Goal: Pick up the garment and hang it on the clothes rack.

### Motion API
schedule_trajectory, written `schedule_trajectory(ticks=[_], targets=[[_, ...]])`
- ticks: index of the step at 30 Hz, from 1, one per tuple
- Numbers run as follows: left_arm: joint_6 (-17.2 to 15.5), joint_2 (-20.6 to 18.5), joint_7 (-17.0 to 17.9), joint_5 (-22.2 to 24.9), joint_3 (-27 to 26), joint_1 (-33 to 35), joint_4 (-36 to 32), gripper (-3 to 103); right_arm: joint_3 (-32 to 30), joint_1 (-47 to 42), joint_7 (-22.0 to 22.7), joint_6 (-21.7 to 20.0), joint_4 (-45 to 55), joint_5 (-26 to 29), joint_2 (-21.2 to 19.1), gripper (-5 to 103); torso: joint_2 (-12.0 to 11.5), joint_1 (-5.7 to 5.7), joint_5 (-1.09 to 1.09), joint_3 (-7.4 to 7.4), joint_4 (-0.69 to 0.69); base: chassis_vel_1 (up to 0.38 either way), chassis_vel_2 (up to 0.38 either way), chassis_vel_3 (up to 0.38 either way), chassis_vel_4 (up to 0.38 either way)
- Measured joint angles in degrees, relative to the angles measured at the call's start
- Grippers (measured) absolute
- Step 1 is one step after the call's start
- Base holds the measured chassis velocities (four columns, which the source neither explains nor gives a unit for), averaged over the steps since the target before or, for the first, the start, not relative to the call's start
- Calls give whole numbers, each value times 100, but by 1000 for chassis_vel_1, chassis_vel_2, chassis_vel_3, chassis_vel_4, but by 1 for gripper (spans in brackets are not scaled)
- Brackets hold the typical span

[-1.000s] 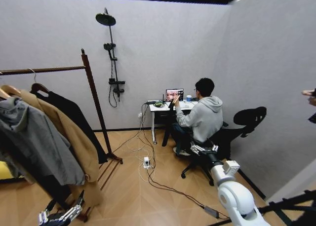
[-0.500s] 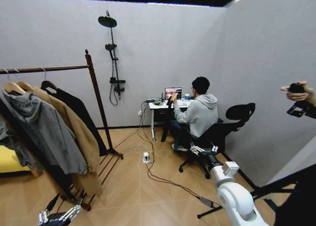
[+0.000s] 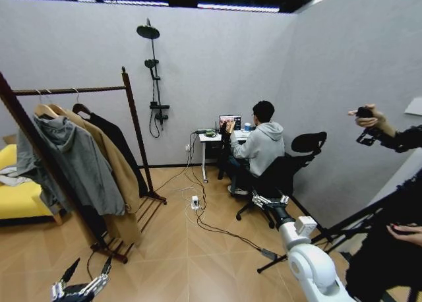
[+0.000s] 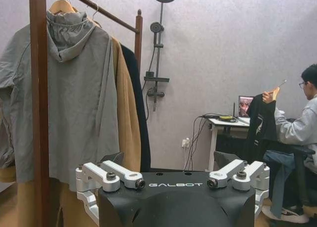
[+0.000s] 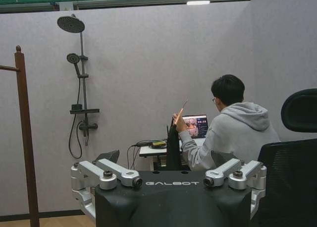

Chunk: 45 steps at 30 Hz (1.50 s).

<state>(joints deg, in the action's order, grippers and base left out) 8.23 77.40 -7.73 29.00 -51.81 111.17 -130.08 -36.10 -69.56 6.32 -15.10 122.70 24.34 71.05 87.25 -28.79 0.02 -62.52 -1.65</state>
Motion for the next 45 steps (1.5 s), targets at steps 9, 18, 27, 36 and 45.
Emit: schedule_trajectory(ticks=[9, 18, 27, 36, 45], targets=[[0, 0, 0, 0, 0, 0, 0, 100, 98, 74, -7, -12, -33, -79, 60, 100, 1, 0, -4, 0, 1, 191, -186, -179, 194], [0, 0, 0, 0, 0, 0, 0, 100, 254, 197, -7, -28, -106, -163, 119, 100, 1, 1, -4, 1, 1, 176, -182, -185, 185], [0, 0, 1, 0, 0, 0, 0, 100, 336, 219, -34, 172, -168, -226, 144, 100, 1, 1, 1, 0, 1, 185, -173, -188, 166], [0, 0, 0, 0, 0, 0, 0, 100, 264, 159, -108, 332, -178, -313, 107, 100, 1, 1, -4, 1, -1, 63, -44, -57, 55], [0, 0, 0, 0, 0, 0, 0, 100, 296, 104, -75, 128, -184, -327, 146, 100, -1, -1, -2, 0, 1, -11, 22, 27, -11]])
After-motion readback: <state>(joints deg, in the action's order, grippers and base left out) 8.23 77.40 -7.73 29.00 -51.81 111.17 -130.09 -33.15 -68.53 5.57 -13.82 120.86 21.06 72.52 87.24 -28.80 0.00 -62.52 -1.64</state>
